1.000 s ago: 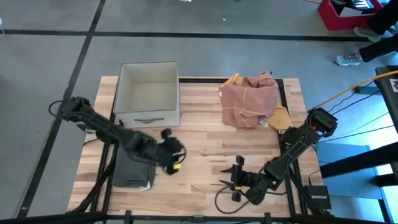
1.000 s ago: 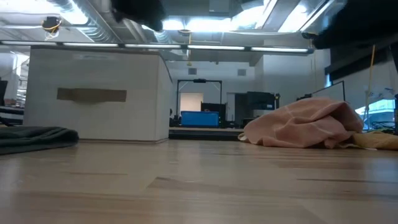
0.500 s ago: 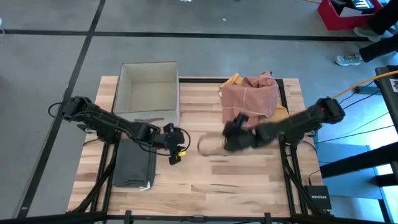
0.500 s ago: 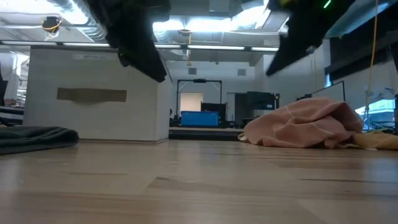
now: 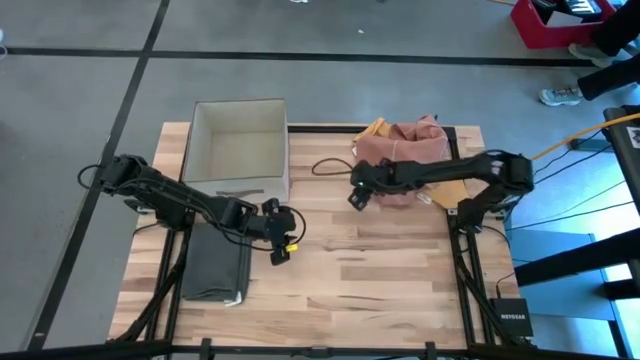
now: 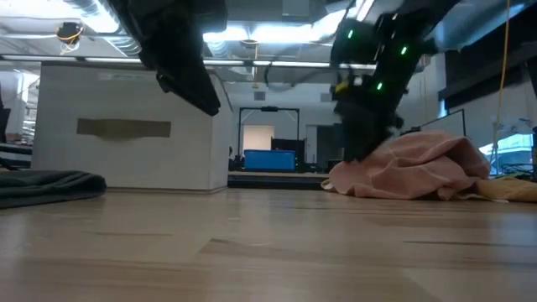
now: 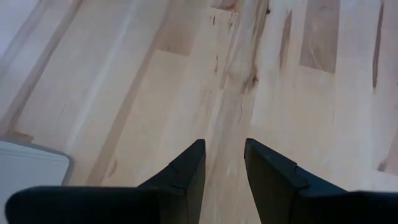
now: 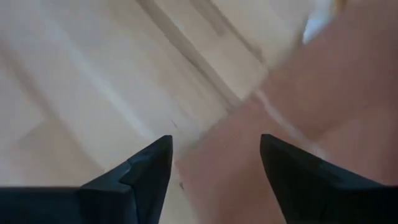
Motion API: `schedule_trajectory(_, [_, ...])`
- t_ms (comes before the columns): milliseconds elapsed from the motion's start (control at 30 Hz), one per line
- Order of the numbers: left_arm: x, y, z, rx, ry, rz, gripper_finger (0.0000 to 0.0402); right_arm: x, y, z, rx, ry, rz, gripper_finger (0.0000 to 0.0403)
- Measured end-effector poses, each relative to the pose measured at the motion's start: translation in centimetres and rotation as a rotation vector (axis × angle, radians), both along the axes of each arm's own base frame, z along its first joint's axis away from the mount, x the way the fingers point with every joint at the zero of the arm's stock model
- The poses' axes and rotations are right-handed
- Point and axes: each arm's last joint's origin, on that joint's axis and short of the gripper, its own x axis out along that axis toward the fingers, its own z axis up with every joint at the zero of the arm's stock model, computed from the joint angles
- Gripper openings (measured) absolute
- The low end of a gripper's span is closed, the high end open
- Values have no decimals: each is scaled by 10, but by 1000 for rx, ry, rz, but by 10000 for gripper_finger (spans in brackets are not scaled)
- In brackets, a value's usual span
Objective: Fold towel
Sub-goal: Fold the light orange towel
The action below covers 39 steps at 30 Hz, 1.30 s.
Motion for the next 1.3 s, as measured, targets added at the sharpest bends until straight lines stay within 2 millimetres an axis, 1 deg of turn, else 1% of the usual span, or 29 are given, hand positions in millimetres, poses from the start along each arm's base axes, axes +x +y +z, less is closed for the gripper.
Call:
schedule_trajectory(100, [0, 0, 0, 0, 0, 1, 104, 4, -7, -21, 24, 52, -74, 233])
schedule_trajectory(200, [0, 0, 0, 0, 0, 1, 104, 8, -9, -39, 39, 94, -88, 225])
schedule_trajectory(267, [0, 0, 0, 1, 2, 0, 104, 11, -8, -47, 41, 105, -84, 218])
schedule_trajectory(367, [0, 0, 0, 1, 3, 1, 104, 13, -8, -51, 51, 111, -80, 195])
schedule_trajectory(467, [0, 0, 0, 2, 4, 1, 104, 13, -8, -51, 61, 111, -73, 146])
schedule_trajectory(533, [0, 0, 0, 2, 4, 0, 104, 15, -6, -51, 81, 102, -46, 99])
schedule_trajectory(600, [0, 0, 0, 1, 3, 0, 104, 18, 1, -51, 80, 91, 20, 43])
schedule_trajectory(633, [0, 0, 0, 1, 3, 1, 104, 20, 6, -51, 65, 87, 53, 23])
schedule_trajectory(667, [0, 0, 0, 1, 3, 1, 104, 24, 14, -50, 50, 70, 101, 14])
schedule_trajectory(733, [0, 0, 0, 1, -1, 1, 104, 31, 32, -49, 40, 32, 190, 20])
schedule_trajectory(800, [0, 0, 0, 0, -2, 1, 104, 36, 54, -47, 39, -14, 264, 25])
schedule_trajectory(933, [0, 0, 0, -1, -2, 3, 104, 40, 111, -43, 58, -98, 458, 8])
schedule_trajectory(1000, [0, 0, 0, -4, -2, 6, 104, 37, 143, -42, 83, -128, 564, 9])
schedule_trajectory(1100, [0, 0, 0, -4, -2, 6, 104, 25, 183, -41, 116, -142, 693, 20])
schedule_trajectory(1200, [0, 0, 0, -11, -4, 14, 104, 10, 217, -41, 146, -132, 815, 24])
schedule_trajectory(1300, [0, 0, 0, -16, -5, 20, 104, -5, 243, -41, 151, -124, 903, 25])
